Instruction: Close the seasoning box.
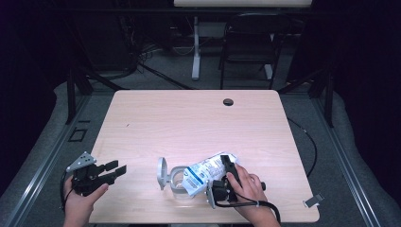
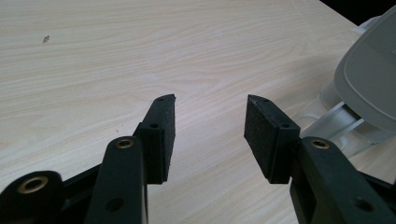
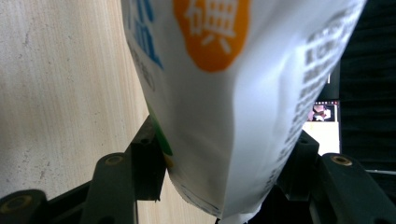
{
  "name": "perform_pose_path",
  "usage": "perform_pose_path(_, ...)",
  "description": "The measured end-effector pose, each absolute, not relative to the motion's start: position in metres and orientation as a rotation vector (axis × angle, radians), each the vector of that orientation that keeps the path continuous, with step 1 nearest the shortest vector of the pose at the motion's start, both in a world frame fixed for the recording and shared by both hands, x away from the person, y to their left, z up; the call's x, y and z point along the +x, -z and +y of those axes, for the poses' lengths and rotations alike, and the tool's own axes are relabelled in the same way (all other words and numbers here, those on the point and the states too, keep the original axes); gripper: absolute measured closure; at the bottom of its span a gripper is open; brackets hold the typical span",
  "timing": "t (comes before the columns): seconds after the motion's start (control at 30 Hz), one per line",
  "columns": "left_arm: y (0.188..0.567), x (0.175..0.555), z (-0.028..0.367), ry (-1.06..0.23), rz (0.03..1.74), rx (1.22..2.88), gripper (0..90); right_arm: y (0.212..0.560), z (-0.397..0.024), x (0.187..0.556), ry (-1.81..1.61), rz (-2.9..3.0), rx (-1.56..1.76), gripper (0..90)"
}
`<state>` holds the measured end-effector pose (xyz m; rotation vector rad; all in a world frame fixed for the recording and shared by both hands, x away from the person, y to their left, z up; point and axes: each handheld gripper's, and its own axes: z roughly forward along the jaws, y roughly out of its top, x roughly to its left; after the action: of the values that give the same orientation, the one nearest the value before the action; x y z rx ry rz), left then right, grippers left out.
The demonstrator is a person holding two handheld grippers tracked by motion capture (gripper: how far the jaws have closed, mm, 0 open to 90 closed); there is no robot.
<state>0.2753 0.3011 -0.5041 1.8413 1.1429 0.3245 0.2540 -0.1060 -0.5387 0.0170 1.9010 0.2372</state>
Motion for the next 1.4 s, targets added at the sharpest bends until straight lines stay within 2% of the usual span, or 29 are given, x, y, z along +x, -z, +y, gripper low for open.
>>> perform_pose_path(1.4, 0.5075, 0.2769, 0.3019, -0.319, 1.153, 1.846, 53.7, 0.5293, -0.1061, 0.2538, -0.134, 1.846, -0.118, 44.7)
